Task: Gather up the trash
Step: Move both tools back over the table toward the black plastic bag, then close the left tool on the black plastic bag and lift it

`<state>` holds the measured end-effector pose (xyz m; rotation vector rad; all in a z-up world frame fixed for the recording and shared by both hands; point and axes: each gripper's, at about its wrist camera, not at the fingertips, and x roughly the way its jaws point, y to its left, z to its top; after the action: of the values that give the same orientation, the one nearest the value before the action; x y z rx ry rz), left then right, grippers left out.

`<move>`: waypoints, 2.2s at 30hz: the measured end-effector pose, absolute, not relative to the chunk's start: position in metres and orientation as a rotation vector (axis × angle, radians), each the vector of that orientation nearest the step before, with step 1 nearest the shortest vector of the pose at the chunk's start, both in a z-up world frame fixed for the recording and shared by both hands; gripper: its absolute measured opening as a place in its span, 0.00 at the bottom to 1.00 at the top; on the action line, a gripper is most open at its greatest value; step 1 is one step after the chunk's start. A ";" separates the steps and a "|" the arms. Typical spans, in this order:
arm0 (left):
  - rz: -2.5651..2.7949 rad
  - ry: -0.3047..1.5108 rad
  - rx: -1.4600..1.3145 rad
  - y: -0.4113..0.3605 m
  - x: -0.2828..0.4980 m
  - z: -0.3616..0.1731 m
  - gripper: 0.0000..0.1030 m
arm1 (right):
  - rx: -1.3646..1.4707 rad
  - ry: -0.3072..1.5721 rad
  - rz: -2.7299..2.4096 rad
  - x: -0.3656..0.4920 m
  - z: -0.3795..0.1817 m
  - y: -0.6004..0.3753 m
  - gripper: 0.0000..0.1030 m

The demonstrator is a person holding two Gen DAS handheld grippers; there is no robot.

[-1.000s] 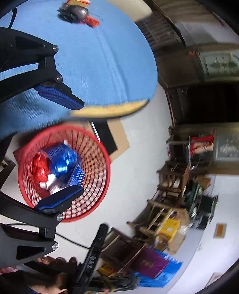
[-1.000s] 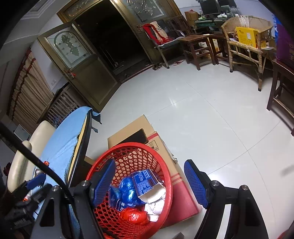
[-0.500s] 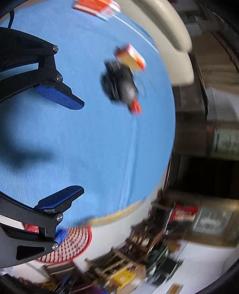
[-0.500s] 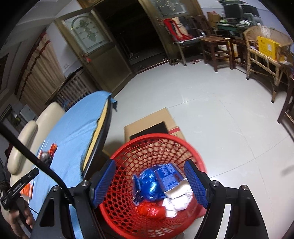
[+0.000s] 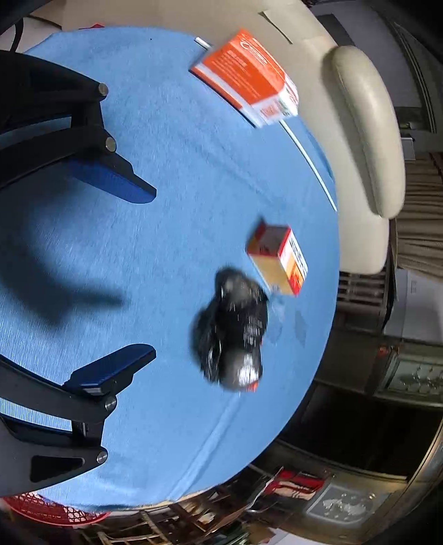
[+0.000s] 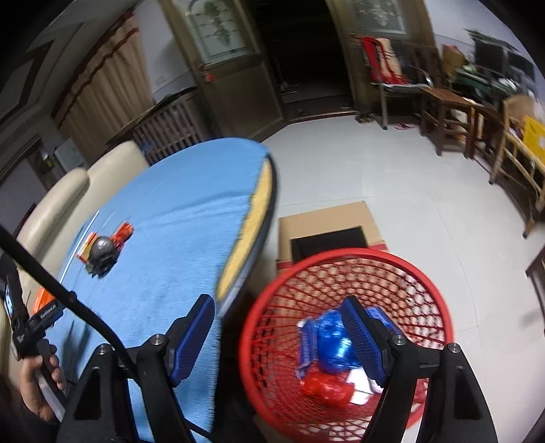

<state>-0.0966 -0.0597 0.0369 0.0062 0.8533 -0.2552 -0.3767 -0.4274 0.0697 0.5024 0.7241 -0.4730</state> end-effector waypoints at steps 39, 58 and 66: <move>-0.267 0.934 0.039 -0.050 -0.081 0.002 1.00 | 0.161 0.858 0.032 -0.050 0.056 -0.253 0.77; -0.241 0.943 0.092 -0.061 -0.081 -0.001 1.00 | 0.215 0.878 0.094 -0.075 0.038 -0.267 0.37; -0.235 0.945 0.103 -0.062 -0.080 -0.001 1.00 | 0.271 0.927 0.058 -0.145 0.033 -0.310 0.70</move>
<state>-0.0804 -0.0625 -0.0010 0.1029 0.9447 -0.2349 -0.1450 -0.3103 0.0332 0.2708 0.9273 0.0581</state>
